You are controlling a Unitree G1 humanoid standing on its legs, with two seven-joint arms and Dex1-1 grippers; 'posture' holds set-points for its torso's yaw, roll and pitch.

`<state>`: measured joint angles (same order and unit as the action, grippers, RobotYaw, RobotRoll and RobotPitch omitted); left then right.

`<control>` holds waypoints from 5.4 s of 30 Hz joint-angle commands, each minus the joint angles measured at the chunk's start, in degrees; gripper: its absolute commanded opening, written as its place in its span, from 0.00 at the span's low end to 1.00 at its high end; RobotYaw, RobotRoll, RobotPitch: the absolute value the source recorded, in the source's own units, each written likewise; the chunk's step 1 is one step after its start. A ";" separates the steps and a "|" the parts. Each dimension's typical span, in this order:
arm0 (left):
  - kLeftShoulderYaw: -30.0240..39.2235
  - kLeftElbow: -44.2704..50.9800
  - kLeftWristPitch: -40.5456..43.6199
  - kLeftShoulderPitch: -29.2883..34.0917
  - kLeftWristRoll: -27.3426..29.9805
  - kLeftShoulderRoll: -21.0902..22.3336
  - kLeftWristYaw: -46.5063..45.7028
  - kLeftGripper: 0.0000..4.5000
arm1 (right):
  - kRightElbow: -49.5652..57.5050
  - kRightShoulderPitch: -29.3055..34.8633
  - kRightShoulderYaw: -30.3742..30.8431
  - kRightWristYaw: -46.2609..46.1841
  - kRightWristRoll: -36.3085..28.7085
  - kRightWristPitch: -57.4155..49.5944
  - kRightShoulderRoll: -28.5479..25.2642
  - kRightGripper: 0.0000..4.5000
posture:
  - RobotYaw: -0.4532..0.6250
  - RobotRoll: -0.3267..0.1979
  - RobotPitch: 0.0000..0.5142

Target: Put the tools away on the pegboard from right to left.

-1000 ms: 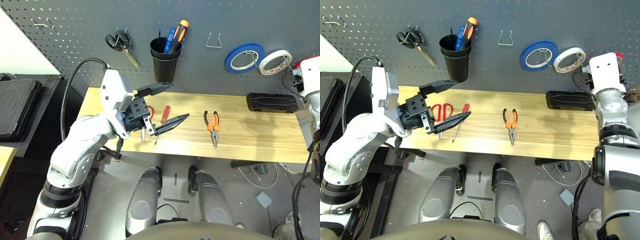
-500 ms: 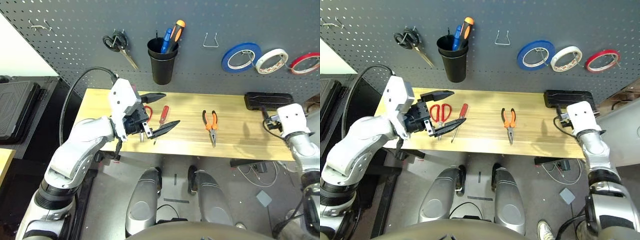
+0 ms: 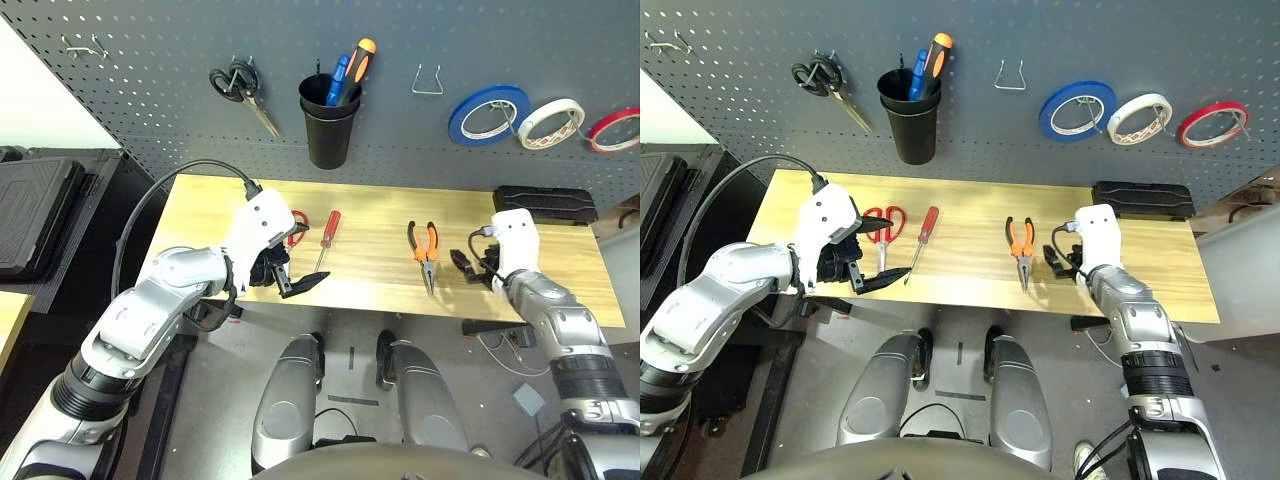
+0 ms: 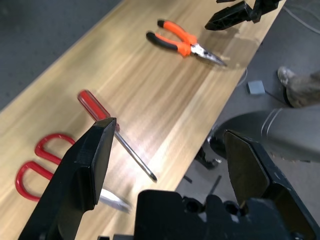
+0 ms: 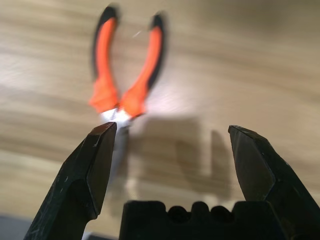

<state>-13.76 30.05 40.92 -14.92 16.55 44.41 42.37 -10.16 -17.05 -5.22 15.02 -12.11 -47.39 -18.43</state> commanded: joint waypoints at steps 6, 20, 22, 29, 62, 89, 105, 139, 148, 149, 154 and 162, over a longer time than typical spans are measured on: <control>-0.49 0.75 2.05 1.33 -1.00 0.34 0.48 1.00 | -11.31 -10.19 0.69 -1.25 0.55 -8.46 2.72 0.99 | 0.70 0.62 0.56; -0.12 1.44 4.20 2.05 -1.74 -0.29 -1.53 1.00 | -45.31 -26.14 0.17 -5.78 5.43 2.77 7.26 0.99 | 0.74 0.62 0.58; -0.19 1.33 4.15 1.98 -1.83 -0.32 -1.54 1.00 | -48.05 -27.03 -0.14 -6.12 5.65 4.79 7.34 0.99 | 0.74 0.62 0.59; -0.11 0.64 3.85 1.69 -2.11 -0.37 -1.47 1.00 | -50.39 -27.94 -0.31 -6.28 6.42 7.46 7.18 0.64 | 0.74 0.62 0.58; 19.59 6.06 -8.95 -5.66 15.10 -16.56 -7.37 1.00 | 7.89 4.24 2.28 6.21 11.58 53.55 -4.31 0.64 | 0.71 0.62 0.47; 19.92 4.84 -9.38 -8.56 21.05 -15.25 -8.97 1.00 | 23.01 -10.16 2.54 -1.20 11.50 55.86 1.19 0.64 | 0.66 0.62 0.43; 19.37 3.47 -10.76 -8.50 20.52 -14.44 -8.51 1.00 | 10.09 -26.45 0.87 -5.80 10.36 50.64 5.44 0.64 | 0.67 0.62 0.41; 9.55 1.92 -10.37 0.70 11.82 -17.38 -14.17 1.00 | 7.90 4.62 4.11 15.31 6.70 65.22 -8.12 0.99 | 0.66 0.62 0.48; 1.12 -10.93 -7.07 -0.84 -0.09 -24.35 -23.24 1.00 | 4.40 9.57 9.66 22.99 11.10 57.58 -14.65 0.99 | 0.65 0.62 0.50; 0.86 -12.78 -6.91 -1.36 -1.08 -25.62 -24.35 1.00 | 3.46 9.80 10.41 23.70 11.76 56.80 -15.15 0.99 | 0.65 0.62 0.50; -1.61 -21.82 -6.66 -3.73 -5.53 -29.53 -25.77 1.00 | 1.42 9.55 12.26 25.36 13.33 52.28 -15.40 0.99 | 0.65 0.62 0.52; -2.77 -43.98 -9.77 -13.17 -10.49 -33.96 -23.79 1.00 | 2.12 8.38 14.43 27.27 15.02 46.30 -15.15 0.99 | 0.65 0.62 0.55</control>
<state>-15.84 -9.52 31.69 -27.15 7.50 11.33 18.15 -8.43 -9.28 8.28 41.43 2.36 0.19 -33.35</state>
